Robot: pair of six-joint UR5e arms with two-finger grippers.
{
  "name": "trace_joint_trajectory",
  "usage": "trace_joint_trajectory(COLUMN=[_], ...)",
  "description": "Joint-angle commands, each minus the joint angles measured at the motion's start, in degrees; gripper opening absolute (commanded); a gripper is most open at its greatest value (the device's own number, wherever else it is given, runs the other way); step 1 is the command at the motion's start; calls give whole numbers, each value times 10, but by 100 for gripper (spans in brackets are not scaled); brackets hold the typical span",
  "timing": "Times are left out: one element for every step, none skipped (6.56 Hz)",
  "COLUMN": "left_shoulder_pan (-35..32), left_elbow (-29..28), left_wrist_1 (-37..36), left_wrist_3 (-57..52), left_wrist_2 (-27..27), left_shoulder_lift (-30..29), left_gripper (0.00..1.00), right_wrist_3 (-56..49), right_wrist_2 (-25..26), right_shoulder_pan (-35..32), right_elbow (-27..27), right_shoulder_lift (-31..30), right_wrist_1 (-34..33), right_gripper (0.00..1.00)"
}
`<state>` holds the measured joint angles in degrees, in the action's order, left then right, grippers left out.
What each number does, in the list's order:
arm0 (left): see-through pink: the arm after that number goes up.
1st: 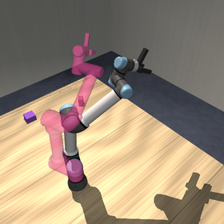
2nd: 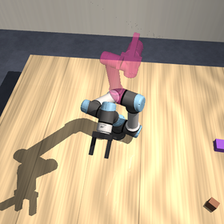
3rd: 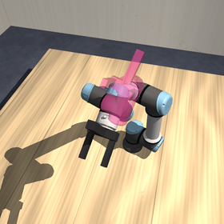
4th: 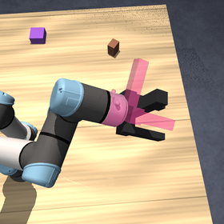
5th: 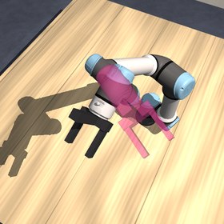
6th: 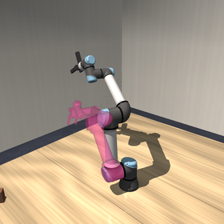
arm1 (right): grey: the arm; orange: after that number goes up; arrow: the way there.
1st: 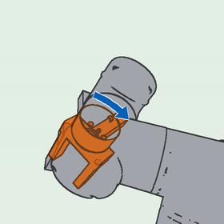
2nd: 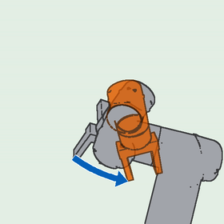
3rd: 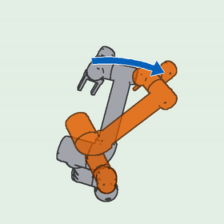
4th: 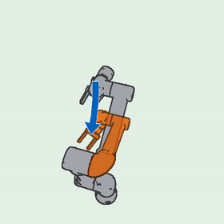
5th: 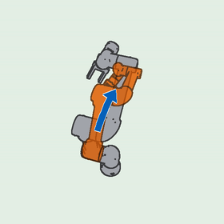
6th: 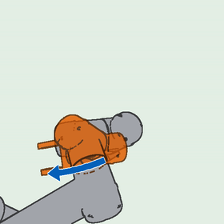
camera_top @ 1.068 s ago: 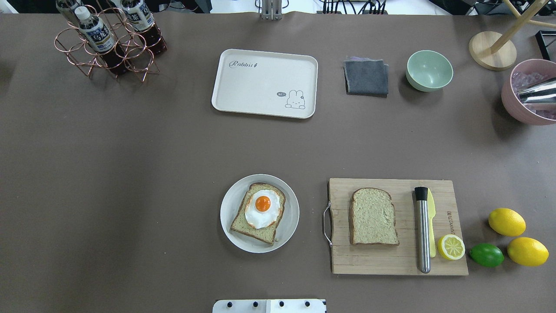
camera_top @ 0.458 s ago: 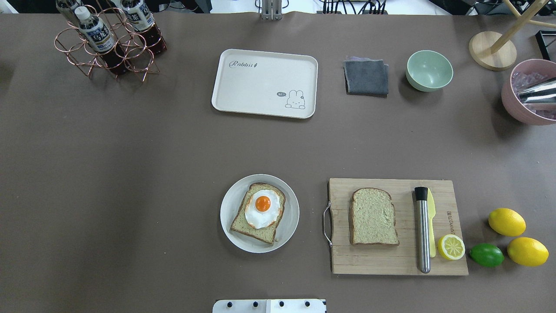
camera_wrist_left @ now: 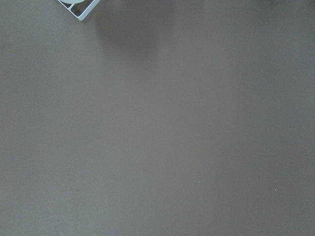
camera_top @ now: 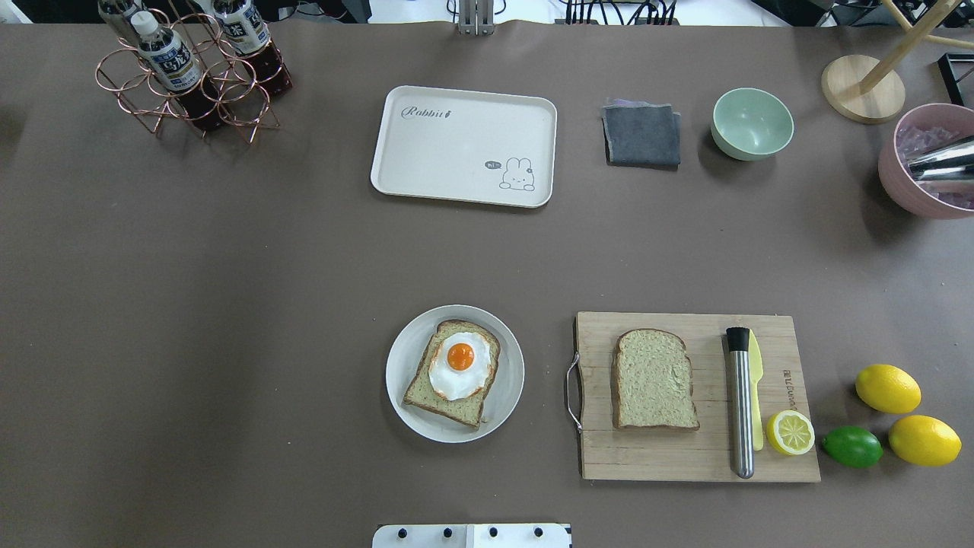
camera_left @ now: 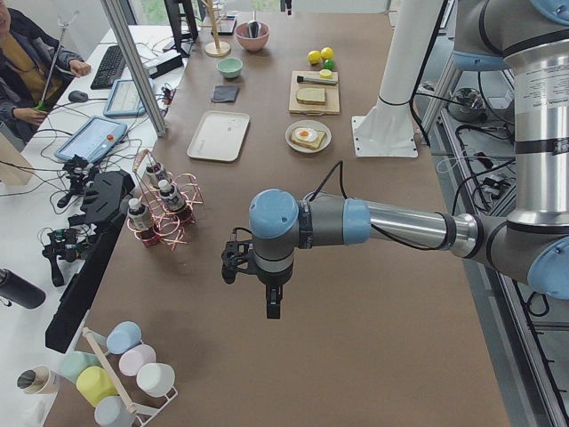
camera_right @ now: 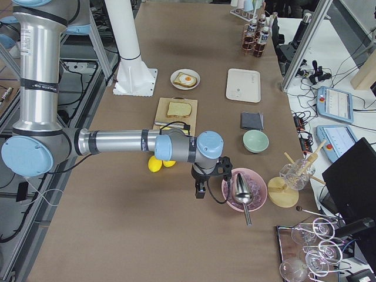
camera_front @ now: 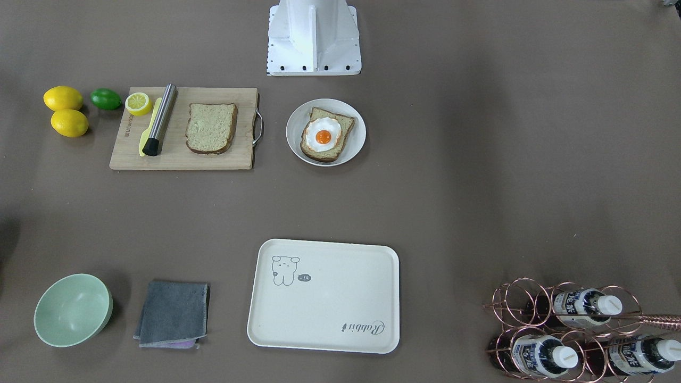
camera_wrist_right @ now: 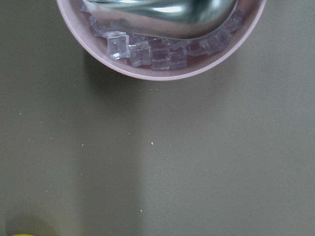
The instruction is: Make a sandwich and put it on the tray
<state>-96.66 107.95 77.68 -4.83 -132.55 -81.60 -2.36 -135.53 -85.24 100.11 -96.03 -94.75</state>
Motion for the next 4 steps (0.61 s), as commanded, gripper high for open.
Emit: trace_joint_trajectory(left_shoulder_pan=[4,4,3,4], left_elbow=[21,25,42,62], left_wrist_1=[1,1,2,4], left_wrist_3=[10,15,11,11], left_wrist_2=[-5,-5,-7,-7], left_shoulder_lift=[8,15,17,31], left_gripper=[98,98,98,98], right_wrist_3=[1,3,4,77], right_wrist_2=[-1,-3,-4,-6], right_shoulder_pan=[24,45,66,105], right_elbow=[34,46,59,90], right_shoulder_lift=[1,1,1,1], right_wrist_1=[2,1,2,2], right_gripper=[100,100,100,100])
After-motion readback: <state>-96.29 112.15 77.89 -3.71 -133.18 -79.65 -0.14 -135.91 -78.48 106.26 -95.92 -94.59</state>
